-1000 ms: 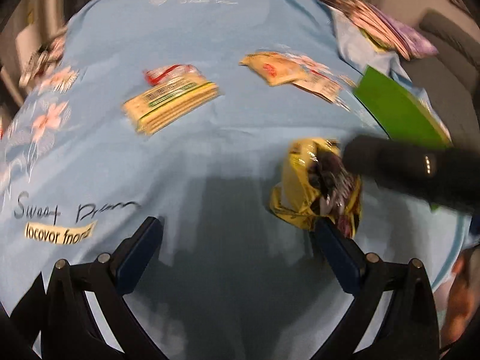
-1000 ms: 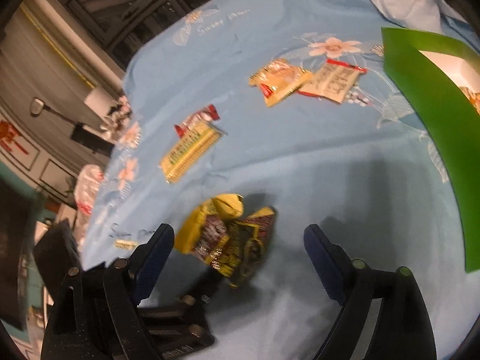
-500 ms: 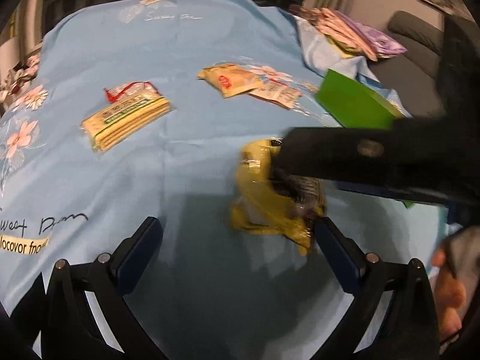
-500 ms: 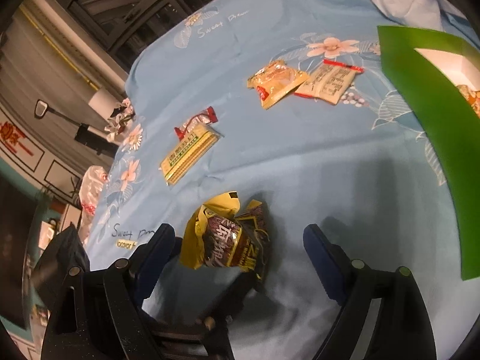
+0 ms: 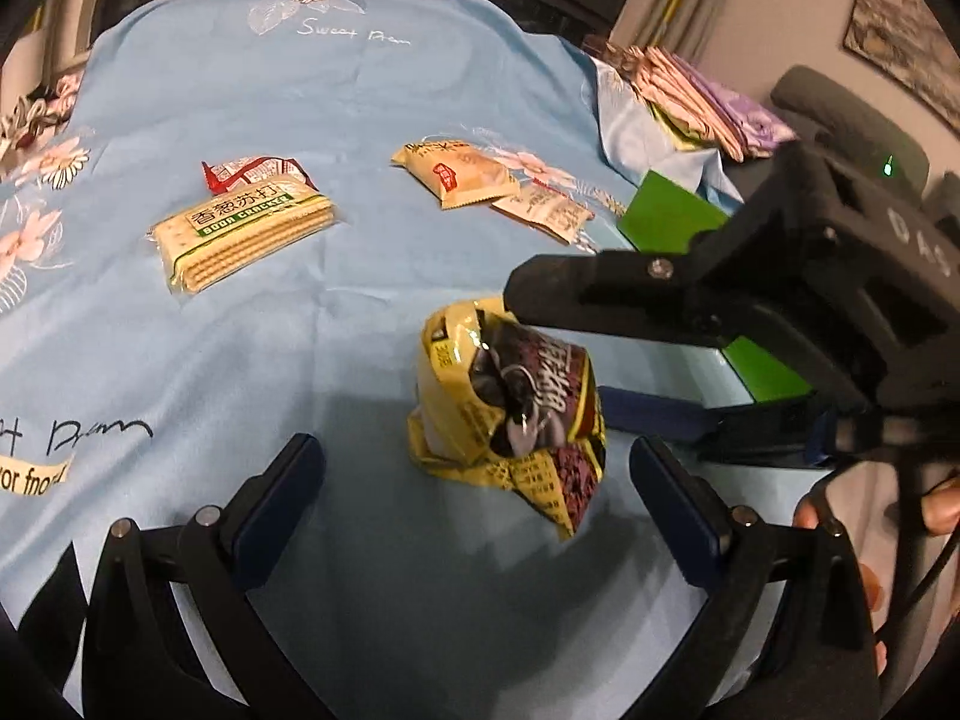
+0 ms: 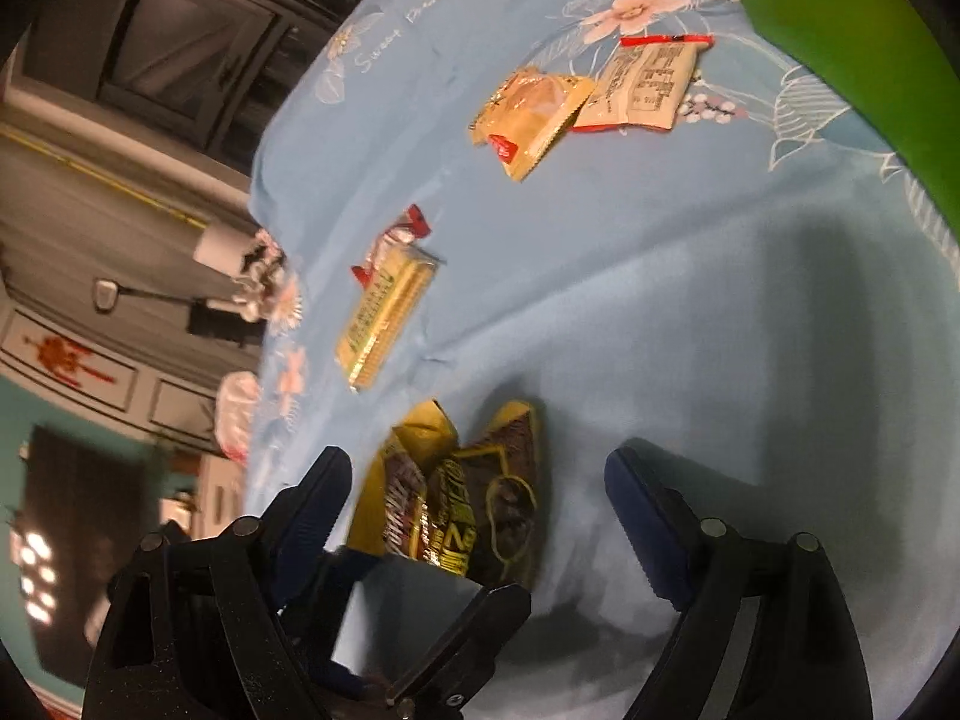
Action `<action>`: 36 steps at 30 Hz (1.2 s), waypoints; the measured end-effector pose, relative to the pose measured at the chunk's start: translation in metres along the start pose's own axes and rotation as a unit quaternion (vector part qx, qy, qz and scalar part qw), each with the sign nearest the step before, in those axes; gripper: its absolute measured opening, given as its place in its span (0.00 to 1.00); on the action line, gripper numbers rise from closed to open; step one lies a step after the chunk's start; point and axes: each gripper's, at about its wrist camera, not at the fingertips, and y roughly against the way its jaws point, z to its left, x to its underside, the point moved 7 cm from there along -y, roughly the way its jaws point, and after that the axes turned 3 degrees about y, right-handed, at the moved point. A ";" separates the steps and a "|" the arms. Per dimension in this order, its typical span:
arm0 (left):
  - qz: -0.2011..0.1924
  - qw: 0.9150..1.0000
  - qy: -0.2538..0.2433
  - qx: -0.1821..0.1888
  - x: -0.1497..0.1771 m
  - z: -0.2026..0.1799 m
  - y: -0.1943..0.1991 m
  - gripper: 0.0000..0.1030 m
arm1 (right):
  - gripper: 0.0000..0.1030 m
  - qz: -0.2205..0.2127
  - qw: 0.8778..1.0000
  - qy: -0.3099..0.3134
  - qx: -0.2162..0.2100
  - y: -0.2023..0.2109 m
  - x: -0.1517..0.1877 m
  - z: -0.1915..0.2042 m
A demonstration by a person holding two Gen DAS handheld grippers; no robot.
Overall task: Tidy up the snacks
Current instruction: 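Grasp the chip bag with the left tool while the right tool holds it, then carry the chip bag with both tools into the green box and release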
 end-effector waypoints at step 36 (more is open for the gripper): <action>-0.016 0.984 -0.111 0.139 -0.027 -0.136 0.044 0.50 | 0.44 -0.118 0.991 0.062 0.006 0.111 -0.010 0.015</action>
